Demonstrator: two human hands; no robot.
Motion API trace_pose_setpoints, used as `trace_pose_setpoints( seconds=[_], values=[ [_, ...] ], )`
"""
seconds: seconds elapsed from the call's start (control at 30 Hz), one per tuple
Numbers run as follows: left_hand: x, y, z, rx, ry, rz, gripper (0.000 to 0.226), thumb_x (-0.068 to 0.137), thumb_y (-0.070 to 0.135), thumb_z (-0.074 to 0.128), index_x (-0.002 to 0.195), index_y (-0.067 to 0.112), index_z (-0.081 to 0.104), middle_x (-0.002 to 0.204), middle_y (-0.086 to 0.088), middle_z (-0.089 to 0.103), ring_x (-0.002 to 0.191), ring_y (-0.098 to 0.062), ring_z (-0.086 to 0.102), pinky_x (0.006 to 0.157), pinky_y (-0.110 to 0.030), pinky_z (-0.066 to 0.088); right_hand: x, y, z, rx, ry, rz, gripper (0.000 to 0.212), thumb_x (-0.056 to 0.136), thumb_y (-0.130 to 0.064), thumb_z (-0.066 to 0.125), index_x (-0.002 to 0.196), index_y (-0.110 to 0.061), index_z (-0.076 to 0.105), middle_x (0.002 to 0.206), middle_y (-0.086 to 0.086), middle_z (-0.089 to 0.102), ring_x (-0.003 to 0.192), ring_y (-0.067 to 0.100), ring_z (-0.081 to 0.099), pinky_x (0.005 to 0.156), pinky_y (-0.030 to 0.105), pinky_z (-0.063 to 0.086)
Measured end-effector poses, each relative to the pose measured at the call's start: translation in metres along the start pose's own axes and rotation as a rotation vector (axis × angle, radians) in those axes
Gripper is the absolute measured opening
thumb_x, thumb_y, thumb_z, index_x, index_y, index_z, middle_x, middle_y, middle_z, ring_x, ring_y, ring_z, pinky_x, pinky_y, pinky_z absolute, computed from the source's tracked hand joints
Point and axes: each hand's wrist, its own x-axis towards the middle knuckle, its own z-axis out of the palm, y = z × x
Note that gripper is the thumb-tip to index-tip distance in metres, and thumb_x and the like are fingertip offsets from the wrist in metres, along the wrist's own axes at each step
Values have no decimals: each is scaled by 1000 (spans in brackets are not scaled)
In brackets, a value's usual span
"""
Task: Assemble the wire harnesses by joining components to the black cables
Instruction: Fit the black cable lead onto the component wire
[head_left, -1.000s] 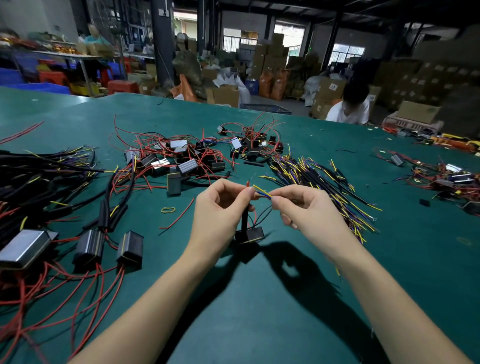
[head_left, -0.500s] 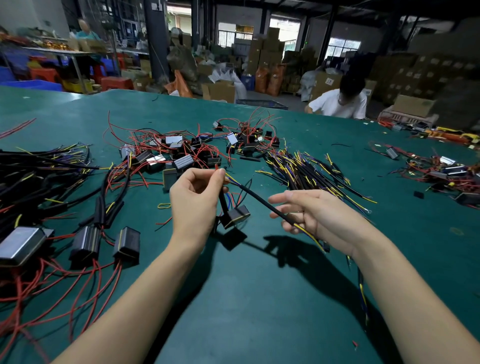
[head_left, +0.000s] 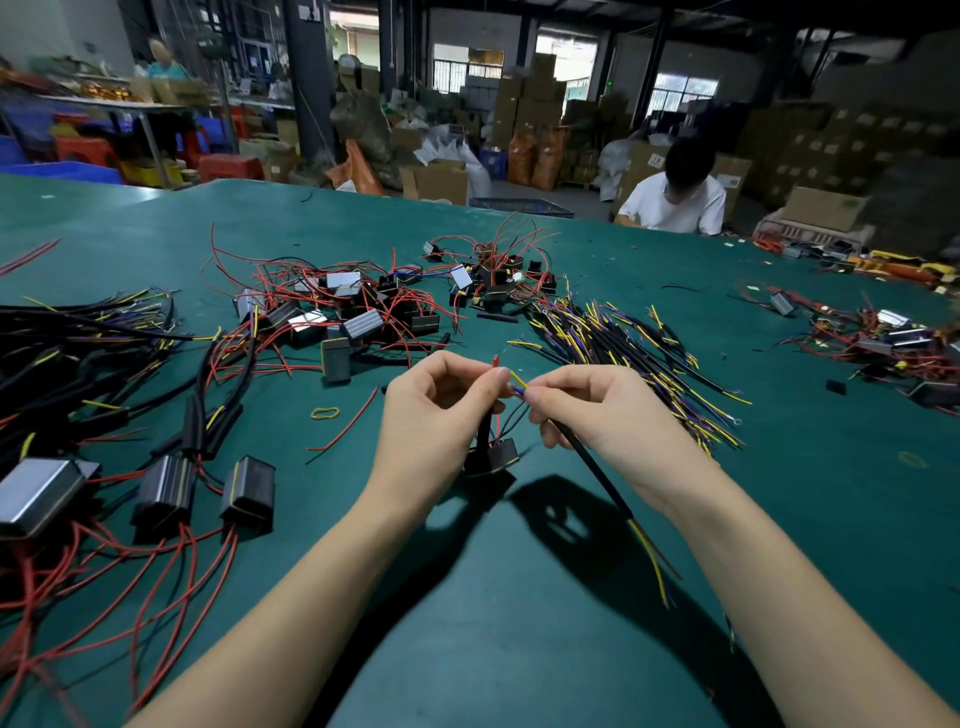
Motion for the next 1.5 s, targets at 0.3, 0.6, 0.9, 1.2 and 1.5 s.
trace_pose_setpoints(
  seconds=[0.3,0.6,0.9,1.2,1.5],
  values=[
    [5,8,-5,-14,69,35,7,84,9,69,78,10,65,68,4,71,65,-5,64,64,-13,48,1,3,-1,-19,76,22,18,93,-8,57,77,-7,64,54,-1,59,47,8,49,50,17,36],
    [4,9,-5,35,-81,-35,4,84,4,68,82,6,67,70,-7,69,59,-5,62,55,-9,44,-1,2,4,130,64,-68,15,91,-10,59,77,-10,64,62,-2,50,47,8,41,49,12,34],
    [0,11,-3,84,-138,-8,11,85,4,68,94,9,70,71,-9,69,58,-8,59,61,-13,48,-2,1,4,131,89,-132,18,92,-12,60,75,-14,66,59,-1,46,49,9,37,48,13,33],
    [-3,16,0,135,-139,45,10,87,11,66,82,16,73,69,2,68,58,-13,61,64,-25,51,-1,3,4,4,118,-164,14,91,-16,62,77,-17,64,53,-14,52,51,4,43,55,14,35],
    [-2,20,1,97,-115,15,16,88,9,65,73,13,68,61,5,63,58,-8,57,60,-12,46,-1,1,13,9,217,-236,15,95,-10,54,81,-16,54,61,-1,61,46,14,52,48,17,39]
  ],
)
